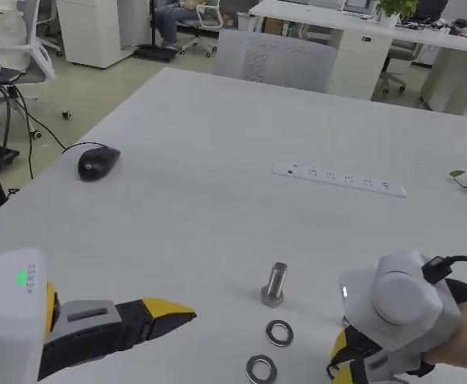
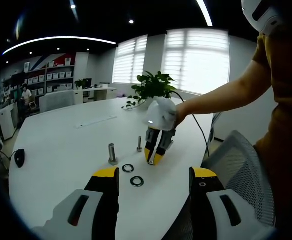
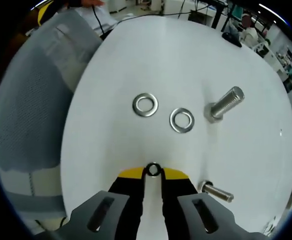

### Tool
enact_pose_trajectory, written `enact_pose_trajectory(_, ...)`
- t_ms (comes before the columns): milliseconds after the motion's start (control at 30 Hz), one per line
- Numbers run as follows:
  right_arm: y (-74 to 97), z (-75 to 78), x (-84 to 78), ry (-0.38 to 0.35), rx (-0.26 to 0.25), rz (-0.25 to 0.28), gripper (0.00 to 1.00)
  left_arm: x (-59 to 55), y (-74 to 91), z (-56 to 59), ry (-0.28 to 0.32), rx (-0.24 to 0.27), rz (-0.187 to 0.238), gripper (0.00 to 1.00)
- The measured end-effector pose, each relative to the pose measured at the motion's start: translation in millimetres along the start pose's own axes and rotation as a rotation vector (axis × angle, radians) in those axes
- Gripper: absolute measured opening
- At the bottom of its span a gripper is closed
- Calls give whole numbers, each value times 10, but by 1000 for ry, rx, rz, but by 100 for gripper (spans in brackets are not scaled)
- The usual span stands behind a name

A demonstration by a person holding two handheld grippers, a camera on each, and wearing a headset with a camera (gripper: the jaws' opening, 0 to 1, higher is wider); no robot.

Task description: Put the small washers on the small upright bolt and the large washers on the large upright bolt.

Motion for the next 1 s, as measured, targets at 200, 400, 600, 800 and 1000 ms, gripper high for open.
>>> enact_pose_trajectory(200,7,1,-5,-23,-1,-1,12,-5,-7,-3,1,-2,-3,55)
enact_pose_trajectory(400,97,27,-69,-33,-10,-5,12,-9,-28,-7,-3,-8,-8,55)
enact_pose_trajectory(600,278,87,-145,-41,-47,-3,12,-14,-62,-9,-4,-16,-12,55)
enact_pose_trajectory(800,429,180,-200,-52,-87,-1,12,-9,-84,-2,-2,-23,-6,55)
enact_pose_trajectory(1000,538,270,-214,-65,-115,4,12,-17,-84,0,-2,-26,-12,55)
Point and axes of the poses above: the centre of the closed fingertips' face, and the gripper's own axes: y roughly backward along the fingers, z roughly to its right, x roughly out of its top, the point moved 9 cm from there along y, roughly backward along the fingers, and after that the axes turned 8 degrees about -y, right-handed, at the moved point
